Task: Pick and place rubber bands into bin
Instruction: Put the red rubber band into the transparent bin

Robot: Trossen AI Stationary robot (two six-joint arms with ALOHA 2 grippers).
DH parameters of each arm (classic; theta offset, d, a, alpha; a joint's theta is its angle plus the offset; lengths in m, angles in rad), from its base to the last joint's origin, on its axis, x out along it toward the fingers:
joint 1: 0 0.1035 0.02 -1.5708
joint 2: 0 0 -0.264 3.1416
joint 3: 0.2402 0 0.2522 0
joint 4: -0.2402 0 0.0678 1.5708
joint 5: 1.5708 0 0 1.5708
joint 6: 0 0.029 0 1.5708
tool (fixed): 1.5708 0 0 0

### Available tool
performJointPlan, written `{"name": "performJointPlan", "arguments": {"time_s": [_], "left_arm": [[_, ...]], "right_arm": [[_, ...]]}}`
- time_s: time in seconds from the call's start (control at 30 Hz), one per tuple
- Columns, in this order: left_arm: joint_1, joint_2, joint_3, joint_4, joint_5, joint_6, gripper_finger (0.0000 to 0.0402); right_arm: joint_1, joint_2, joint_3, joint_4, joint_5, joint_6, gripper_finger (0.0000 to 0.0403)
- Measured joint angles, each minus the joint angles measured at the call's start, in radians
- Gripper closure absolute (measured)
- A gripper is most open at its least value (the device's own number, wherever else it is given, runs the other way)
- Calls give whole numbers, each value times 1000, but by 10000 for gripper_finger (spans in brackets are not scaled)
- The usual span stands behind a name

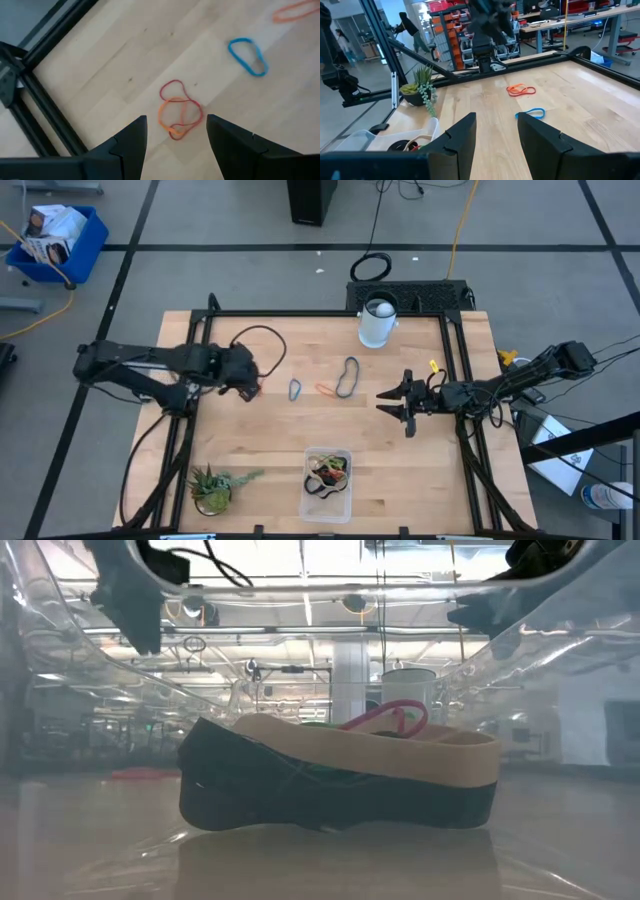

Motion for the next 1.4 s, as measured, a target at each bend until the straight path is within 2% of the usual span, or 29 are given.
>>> {"name": "performJointPlan", "arguments": {"time_s": [0.27, 0.47, 0.6, 0.83, 0.93, 1.03, 1.4], "left_arm": [[115, 218, 0, 36, 123, 99, 190], [143, 363, 0, 47, 166, 131, 190], [151, 422, 0, 137, 220, 190, 190], [172, 447, -86, 228, 275, 186, 190], [178, 442, -148, 314, 337, 178, 190], [178, 440, -181, 336, 343, 162, 190], [183, 440, -192, 412, 353, 181, 190]], "right_arm": [[0, 0, 0, 0, 52, 5, 264], [0, 0, 0, 0, 49, 8, 264], [0, 0, 0, 0, 49, 8, 264], [0, 0, 0, -1, 48, 8, 264], [0, 0, 0, -1, 48, 7, 264], [0, 0, 0, -5, 48, -1, 264], [0, 0, 0, -9, 48, -3, 264]]}}
